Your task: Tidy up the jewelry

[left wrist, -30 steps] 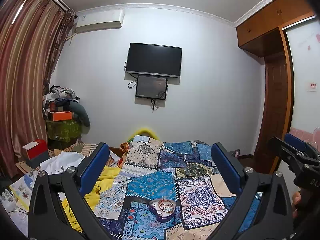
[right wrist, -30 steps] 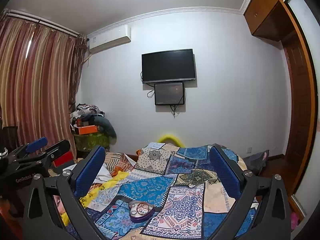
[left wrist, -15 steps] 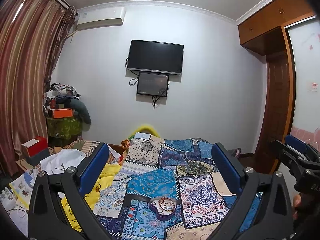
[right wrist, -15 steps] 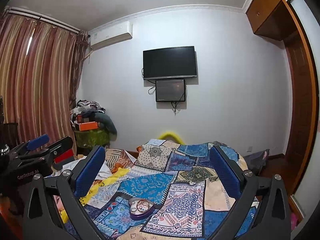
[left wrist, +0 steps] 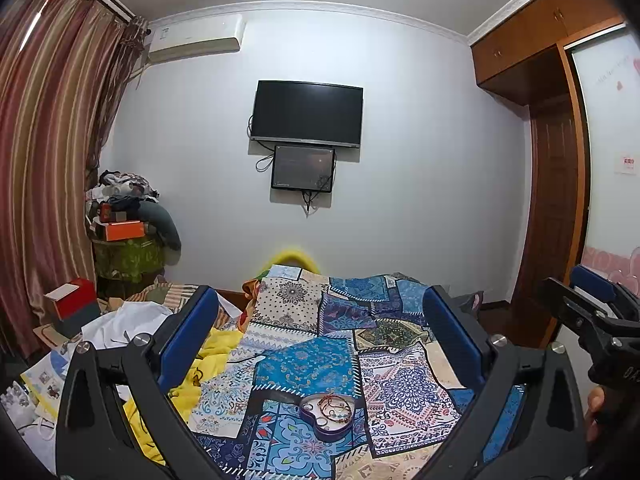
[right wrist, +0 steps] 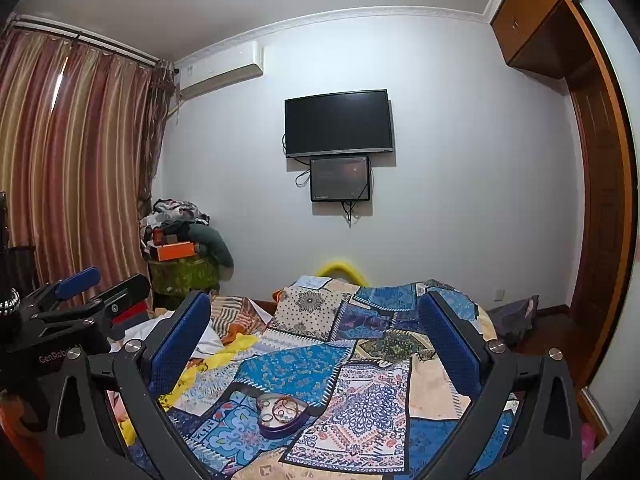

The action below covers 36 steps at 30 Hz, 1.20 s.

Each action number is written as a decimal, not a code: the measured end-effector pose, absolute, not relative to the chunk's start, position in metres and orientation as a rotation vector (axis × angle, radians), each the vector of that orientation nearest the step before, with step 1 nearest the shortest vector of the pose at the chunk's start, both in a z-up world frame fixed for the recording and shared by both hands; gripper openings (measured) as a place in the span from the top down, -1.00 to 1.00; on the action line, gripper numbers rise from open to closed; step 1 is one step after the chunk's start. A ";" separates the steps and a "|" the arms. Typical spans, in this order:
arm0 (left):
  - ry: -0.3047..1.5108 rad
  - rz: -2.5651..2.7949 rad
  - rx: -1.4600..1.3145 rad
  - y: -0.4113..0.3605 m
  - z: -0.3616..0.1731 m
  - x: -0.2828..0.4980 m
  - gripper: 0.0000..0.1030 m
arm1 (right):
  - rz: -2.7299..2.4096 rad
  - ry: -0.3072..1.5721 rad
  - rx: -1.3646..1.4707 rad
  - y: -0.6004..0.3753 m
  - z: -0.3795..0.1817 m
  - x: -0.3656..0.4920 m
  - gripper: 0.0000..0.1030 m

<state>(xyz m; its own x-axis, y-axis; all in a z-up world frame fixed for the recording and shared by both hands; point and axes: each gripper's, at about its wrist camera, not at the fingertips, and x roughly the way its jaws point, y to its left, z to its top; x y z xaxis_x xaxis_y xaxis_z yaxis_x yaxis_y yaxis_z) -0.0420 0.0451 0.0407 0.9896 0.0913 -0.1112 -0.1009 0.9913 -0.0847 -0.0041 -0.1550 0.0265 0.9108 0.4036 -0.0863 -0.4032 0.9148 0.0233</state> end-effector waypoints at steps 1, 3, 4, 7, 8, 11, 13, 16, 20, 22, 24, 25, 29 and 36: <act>0.107 0.096 -0.090 0.045 0.041 -0.042 -0.99 | 0.416 0.092 0.005 -0.155 0.026 -0.004 -1.00; 0.108 0.094 -0.090 0.045 0.041 -0.042 -0.99 | 0.415 0.093 0.005 -0.155 0.026 -0.004 -1.00; 0.108 0.092 -0.090 0.045 0.041 -0.041 -0.99 | 0.415 0.094 0.005 -0.155 0.026 -0.004 -1.00; 0.108 0.093 -0.091 0.045 0.041 -0.041 -0.99 | 0.415 0.097 0.004 -0.156 0.025 -0.004 -1.00; 0.108 0.093 -0.090 0.045 0.041 -0.041 -0.99 | 0.414 0.097 0.004 -0.157 0.026 -0.004 -1.00; 0.113 0.086 -0.088 0.044 0.041 -0.041 -0.99 | 0.414 0.097 0.003 -0.156 0.026 -0.004 -1.00; 0.115 0.084 -0.086 0.044 0.041 -0.041 -0.99 | 0.413 0.097 0.003 -0.157 0.026 -0.004 -1.00; 0.121 0.078 -0.080 0.044 0.041 -0.039 -0.99 | 0.414 0.099 0.004 -0.157 0.025 -0.004 -1.00; 0.116 0.080 -0.085 0.044 0.041 -0.039 -0.99 | 0.411 0.098 0.003 -0.157 0.026 -0.004 -1.00; 0.116 0.077 -0.089 0.044 0.041 -0.039 -0.99 | 0.408 0.100 0.000 -0.156 0.026 -0.004 -1.00; 0.118 0.068 -0.090 0.044 0.040 -0.038 -0.99 | 0.404 0.104 0.000 -0.157 0.026 -0.002 -1.00; 0.118 0.067 -0.088 0.044 0.040 -0.038 -0.99 | 0.402 0.106 0.001 -0.157 0.026 -0.002 -1.00; 0.113 0.075 -0.076 0.043 0.039 -0.040 -0.99 | 0.402 0.112 0.011 -0.158 0.025 0.000 -1.00; 0.117 0.071 -0.075 0.041 0.037 -0.038 -0.99 | 0.401 0.110 0.009 -0.158 0.026 0.000 -1.00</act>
